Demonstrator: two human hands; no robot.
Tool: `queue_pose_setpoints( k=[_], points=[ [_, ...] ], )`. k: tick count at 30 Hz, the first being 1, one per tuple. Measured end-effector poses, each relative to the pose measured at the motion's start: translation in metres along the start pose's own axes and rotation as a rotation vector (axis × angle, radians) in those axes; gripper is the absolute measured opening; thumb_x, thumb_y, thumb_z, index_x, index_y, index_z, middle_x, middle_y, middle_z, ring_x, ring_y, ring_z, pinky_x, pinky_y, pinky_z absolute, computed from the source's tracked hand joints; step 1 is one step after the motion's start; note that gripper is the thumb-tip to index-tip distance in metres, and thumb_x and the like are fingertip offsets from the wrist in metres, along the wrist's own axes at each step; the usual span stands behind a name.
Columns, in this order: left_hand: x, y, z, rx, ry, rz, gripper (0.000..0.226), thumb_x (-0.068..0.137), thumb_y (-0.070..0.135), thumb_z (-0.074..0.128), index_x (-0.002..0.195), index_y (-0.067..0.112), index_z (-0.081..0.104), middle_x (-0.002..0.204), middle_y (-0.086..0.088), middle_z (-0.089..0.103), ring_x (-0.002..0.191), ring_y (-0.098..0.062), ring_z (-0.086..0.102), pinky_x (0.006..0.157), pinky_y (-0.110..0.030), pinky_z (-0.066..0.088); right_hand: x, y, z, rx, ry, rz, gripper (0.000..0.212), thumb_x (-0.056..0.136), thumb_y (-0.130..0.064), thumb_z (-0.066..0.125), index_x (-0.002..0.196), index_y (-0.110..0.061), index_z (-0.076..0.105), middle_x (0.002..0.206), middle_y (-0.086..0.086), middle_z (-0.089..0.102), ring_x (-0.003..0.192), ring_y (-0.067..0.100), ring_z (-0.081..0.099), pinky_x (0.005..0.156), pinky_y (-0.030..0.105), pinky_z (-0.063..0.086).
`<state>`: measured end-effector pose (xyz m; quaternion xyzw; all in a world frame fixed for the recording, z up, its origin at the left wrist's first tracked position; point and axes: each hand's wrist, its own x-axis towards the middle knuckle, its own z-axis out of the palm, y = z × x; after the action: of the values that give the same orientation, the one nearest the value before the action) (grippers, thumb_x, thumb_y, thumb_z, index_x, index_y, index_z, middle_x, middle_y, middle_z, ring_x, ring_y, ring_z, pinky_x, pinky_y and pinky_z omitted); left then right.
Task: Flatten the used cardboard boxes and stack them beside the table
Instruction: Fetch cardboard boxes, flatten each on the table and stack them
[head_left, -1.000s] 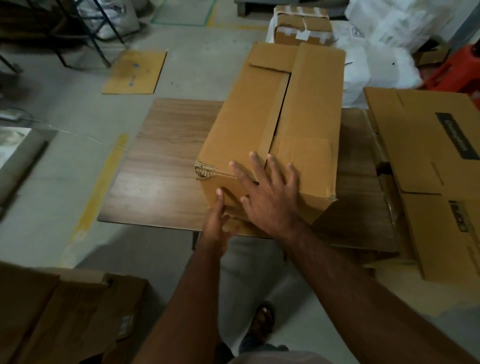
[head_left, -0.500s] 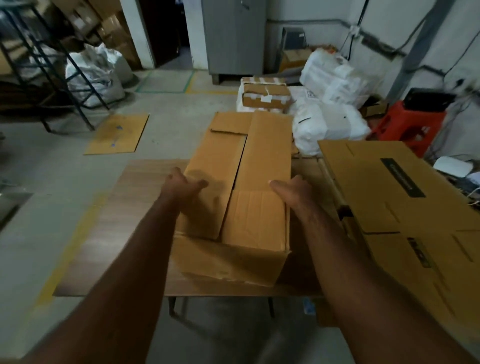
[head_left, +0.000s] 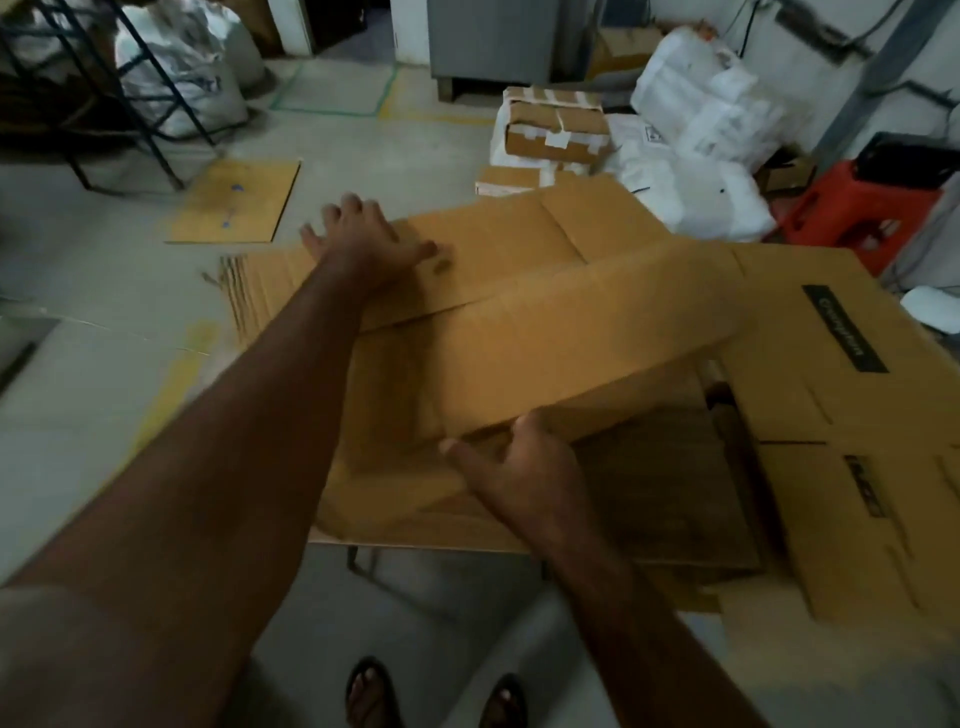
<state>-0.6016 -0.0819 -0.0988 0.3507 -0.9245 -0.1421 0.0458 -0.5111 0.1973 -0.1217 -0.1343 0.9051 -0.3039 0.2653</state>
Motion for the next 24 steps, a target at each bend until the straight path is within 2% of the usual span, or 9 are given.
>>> queue_pose_setpoints(
  k=[4,6,8,11,14,16,17,19,24],
  points=[
    [0.022,0.013,0.015,0.081,-0.130,0.138,0.092,0.083,0.075,0.060,0.150,0.016,0.039,0.160,-0.013,0.030,0.149,-0.036,0.024,0.119,-0.069,0.006,-0.001,-0.026,0.048,-0.180,-0.150,-0.071,0.083,0.091,-0.067,0.061,0.145,-0.007,0.041,0.139,0.012,0.056,0.125,0.028,0.055,0.080,0.027,0.034],
    [0.021,0.003,0.033,0.061,-0.258,0.193,0.089,0.086,0.072,0.060,0.154,0.021,0.034,0.164,-0.009,0.024,0.150,-0.036,0.022,0.119,-0.070,0.010,0.008,-0.037,0.057,-0.223,-0.111,-0.076,0.088,0.094,-0.060,0.061,0.150,-0.001,0.030,0.141,0.015,0.053,0.127,0.030,0.054,0.081,0.029,0.036],
    [0.016,-0.013,0.049,0.078,-0.315,0.281,0.088,0.089,0.072,0.055,0.159,0.026,0.025,0.169,-0.004,0.013,0.154,-0.033,0.012,0.119,-0.070,0.006,0.022,-0.044,0.060,-0.209,-0.039,-0.037,0.085,0.093,-0.059,0.063,0.148,-0.002,0.035,0.136,0.015,0.056,0.122,0.032,0.057,0.081,0.031,0.041],
    [0.004,-0.031,0.055,0.074,-0.266,0.390,0.083,0.094,0.070,0.048,0.160,0.030,0.019,0.171,-0.001,0.005,0.156,-0.029,0.003,0.120,-0.069,0.001,0.036,-0.053,0.052,-0.281,0.043,-0.024,0.051,0.092,-0.060,0.062,0.115,-0.015,0.061,0.108,0.006,0.064,0.101,0.027,0.063,0.079,0.035,0.053],
    [-0.019,-0.045,0.052,0.042,-0.222,0.421,0.081,0.094,0.068,0.050,0.158,0.028,0.021,0.170,-0.003,0.006,0.156,-0.029,0.002,0.118,-0.071,0.000,0.045,-0.062,0.038,-0.353,0.285,-0.114,0.032,0.098,-0.053,0.055,0.098,-0.021,0.058,0.089,-0.004,0.058,0.086,0.020,0.060,0.069,0.031,0.047],
    [-0.047,-0.059,0.051,-0.028,-0.162,0.391,0.083,0.091,0.070,0.052,0.156,0.027,0.023,0.170,-0.005,0.005,0.156,-0.031,0.000,0.116,-0.074,-0.002,0.058,-0.065,0.030,-0.354,0.442,-0.187,0.036,0.097,-0.053,0.055,0.117,-0.023,0.057,0.109,-0.001,0.061,0.100,0.022,0.059,0.075,0.032,0.044],
    [-0.061,-0.067,0.051,-0.062,-0.140,0.360,0.087,0.089,0.073,0.052,0.156,0.027,0.022,0.170,-0.006,0.003,0.156,-0.033,-0.001,0.114,-0.075,-0.003,0.067,-0.064,0.028,-0.386,0.439,-0.196,0.049,0.097,-0.056,0.054,0.132,-0.022,0.053,0.129,0.002,0.058,0.115,0.025,0.056,0.087,0.037,0.046],
    [-0.085,-0.085,0.052,-0.082,-0.095,0.313,0.092,0.085,0.079,0.050,0.154,0.026,0.020,0.169,-0.007,0.001,0.155,-0.035,-0.002,0.112,-0.076,-0.002,0.083,-0.056,0.028,-0.489,0.331,-0.162,0.075,0.096,-0.067,0.047,0.154,-0.022,0.034,0.161,0.005,0.034,0.145,0.028,0.034,0.113,0.051,0.031],
    [-0.089,-0.104,0.054,-0.006,-0.076,0.308,0.085,0.084,0.085,0.040,0.145,0.025,0.032,0.167,-0.007,0.010,0.153,-0.037,0.008,0.111,-0.081,0.006,0.090,-0.041,0.039,-0.563,0.162,-0.067,0.087,0.096,-0.079,0.019,0.164,-0.027,0.006,0.173,0.002,-0.004,0.158,0.024,-0.006,0.124,0.057,-0.005]
  ],
)
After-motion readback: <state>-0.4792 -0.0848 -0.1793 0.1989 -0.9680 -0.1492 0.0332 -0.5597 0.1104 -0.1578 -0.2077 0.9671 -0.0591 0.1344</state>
